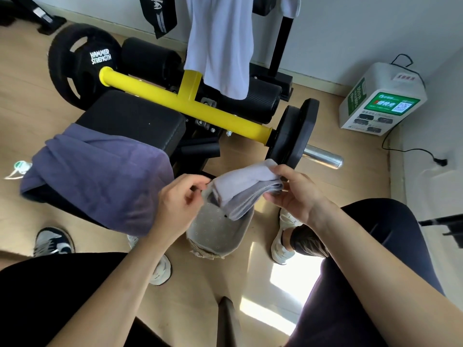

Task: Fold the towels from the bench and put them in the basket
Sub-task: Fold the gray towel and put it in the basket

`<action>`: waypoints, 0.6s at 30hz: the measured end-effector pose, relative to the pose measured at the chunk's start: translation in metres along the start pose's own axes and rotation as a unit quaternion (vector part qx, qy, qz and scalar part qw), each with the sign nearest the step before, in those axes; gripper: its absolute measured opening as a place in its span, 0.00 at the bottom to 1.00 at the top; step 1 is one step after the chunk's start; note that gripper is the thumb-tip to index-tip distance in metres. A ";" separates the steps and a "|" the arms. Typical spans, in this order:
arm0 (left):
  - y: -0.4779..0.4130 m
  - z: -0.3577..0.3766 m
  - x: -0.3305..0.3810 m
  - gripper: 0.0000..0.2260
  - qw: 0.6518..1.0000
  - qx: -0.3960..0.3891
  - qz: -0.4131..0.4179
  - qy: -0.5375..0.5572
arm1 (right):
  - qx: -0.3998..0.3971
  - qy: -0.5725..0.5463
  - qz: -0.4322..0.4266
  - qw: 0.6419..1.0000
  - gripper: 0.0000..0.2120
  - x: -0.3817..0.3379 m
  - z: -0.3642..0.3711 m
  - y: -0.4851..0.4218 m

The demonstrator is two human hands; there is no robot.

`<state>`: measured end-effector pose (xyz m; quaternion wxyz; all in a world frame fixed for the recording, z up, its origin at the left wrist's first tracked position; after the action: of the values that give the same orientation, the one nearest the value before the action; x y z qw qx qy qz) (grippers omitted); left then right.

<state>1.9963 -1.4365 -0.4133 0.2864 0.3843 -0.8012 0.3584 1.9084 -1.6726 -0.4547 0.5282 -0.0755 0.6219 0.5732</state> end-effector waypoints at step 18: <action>0.006 0.032 -0.010 0.24 0.955 -0.114 -0.178 0.207 | -0.037 -0.049 0.041 0.997 0.06 0.008 0.010 0.006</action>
<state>1.9911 -1.4550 -0.4412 0.5468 0.4029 -0.6785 0.2797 1.9065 -1.6585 -0.4546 0.5307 -0.0413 0.5763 0.6201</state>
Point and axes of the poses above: each hand's wrist, its own y-axis away from the middle knuckle, its own z-axis out of the palm, x = y × z, the point moved 9 cm from there along -y, towards the middle knuckle, and after that the axes turned 3 degrees about -z, right-handed, at the moved point
